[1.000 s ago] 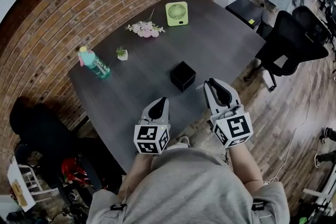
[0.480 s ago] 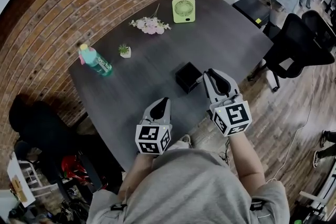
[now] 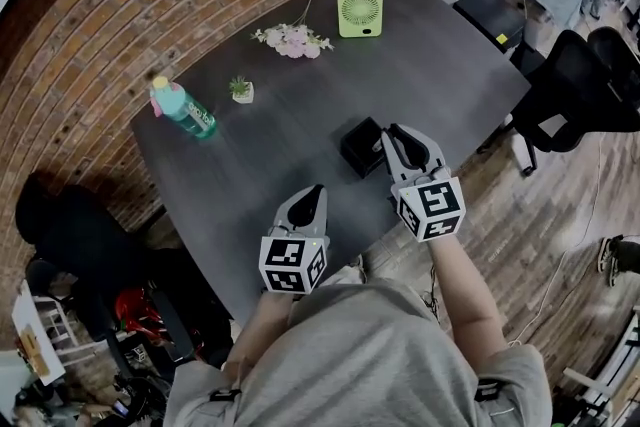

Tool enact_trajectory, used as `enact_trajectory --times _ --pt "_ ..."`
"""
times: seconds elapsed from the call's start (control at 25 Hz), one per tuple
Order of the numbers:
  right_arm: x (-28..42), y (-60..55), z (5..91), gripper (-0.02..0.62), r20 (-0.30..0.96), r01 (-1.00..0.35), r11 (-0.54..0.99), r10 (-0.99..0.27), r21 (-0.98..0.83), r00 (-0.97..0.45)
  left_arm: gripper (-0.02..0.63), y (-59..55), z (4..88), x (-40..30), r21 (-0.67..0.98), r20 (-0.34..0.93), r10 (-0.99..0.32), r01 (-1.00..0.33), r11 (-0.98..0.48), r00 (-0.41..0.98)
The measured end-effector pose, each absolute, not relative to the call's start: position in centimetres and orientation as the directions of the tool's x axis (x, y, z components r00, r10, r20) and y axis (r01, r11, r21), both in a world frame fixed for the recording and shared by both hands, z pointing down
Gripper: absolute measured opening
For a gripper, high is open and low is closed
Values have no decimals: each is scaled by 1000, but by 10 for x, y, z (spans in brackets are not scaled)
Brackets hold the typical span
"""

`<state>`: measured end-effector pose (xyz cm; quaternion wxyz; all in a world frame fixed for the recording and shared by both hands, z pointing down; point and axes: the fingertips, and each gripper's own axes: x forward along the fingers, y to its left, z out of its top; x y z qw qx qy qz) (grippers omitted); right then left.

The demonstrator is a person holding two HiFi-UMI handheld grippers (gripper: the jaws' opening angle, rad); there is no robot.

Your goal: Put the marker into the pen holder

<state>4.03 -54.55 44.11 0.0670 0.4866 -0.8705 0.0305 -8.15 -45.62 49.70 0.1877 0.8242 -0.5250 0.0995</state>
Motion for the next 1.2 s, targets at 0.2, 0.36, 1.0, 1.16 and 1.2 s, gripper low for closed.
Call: enact_trajectory --times 0.2,0.36,1.0,1.16,1.2 --pt "33 -557 463 60 181 -844 535 -832 14 -524 21 -459 502 -84 207 373 -826 -906 -370 423" --pt "26 -564 481 60 215 -835 550 -818 17 -534 20 -463 505 -84 208 376 -824 -906 -369 423" --pt "12 -566 530 60 318 -817 576 -778 20 -541 20 -465 508 -85 199 385 -828 -913 -357 408" --pt "11 -566 533 60 324 -815 578 -776 22 -542 20 -463 509 -86 196 388 -828 -914 -354 404" --pt "10 -565 532 61 324 -814 580 -775 23 -543 20 -462 509 -86 196 388 -829 -915 -352 402"
